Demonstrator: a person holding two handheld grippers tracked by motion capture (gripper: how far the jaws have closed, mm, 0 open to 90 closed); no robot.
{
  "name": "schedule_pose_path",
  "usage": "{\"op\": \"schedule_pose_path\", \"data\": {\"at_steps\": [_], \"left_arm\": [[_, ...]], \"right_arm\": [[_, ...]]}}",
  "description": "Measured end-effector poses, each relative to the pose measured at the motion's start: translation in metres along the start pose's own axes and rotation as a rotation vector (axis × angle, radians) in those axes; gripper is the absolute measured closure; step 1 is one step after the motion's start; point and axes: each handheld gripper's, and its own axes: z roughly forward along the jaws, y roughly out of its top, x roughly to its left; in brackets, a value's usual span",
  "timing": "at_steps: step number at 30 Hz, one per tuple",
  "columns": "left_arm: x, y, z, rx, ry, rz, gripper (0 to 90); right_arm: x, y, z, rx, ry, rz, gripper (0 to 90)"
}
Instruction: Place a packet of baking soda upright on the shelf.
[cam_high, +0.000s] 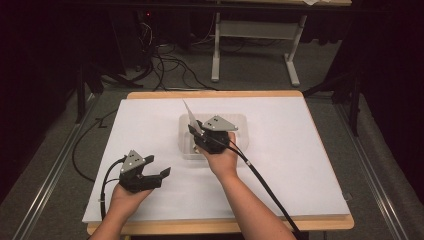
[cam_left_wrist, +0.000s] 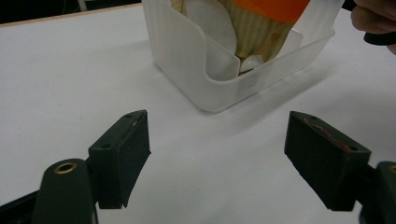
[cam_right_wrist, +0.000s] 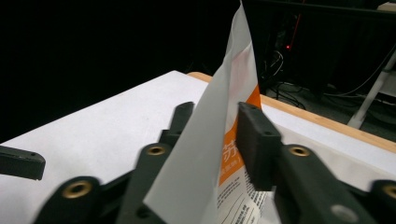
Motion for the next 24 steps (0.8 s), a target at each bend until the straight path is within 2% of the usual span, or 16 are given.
{"op": "schedule_pose_path", "data": {"at_steps": [3, 7, 10, 16, 24], "left_arm": [[0.000, 0.000, 0.000, 0.002, -0.001, 0.002, 22.7], [0.000, 0.000, 0.000, 0.000, 0.000, 0.002, 22.7], [0.000, 0.000, 0.000, 0.000, 0.000, 0.000, 22.7], [0.001, 0.000, 0.000, -0.003, -0.001, -0.001, 22.7], [0.002, 0.001, -0.001, -0.006, 0.004, -0.003, 22.6]], "right_arm": [[0.000, 0.002, -0.001, -0.008, -0.002, -0.002, 56.9], [0.001, 0.004, 0.000, 0.008, -0.017, -0.009, 43.8], [0.002, 0.004, 0.000, 0.019, -0.029, -0.015, 37.7], [0.008, 0.004, -0.007, 0.029, -0.018, -0.046, 34.9], [0.009, -0.004, -0.029, 0.035, -0.006, -0.046, 35.7]]}}
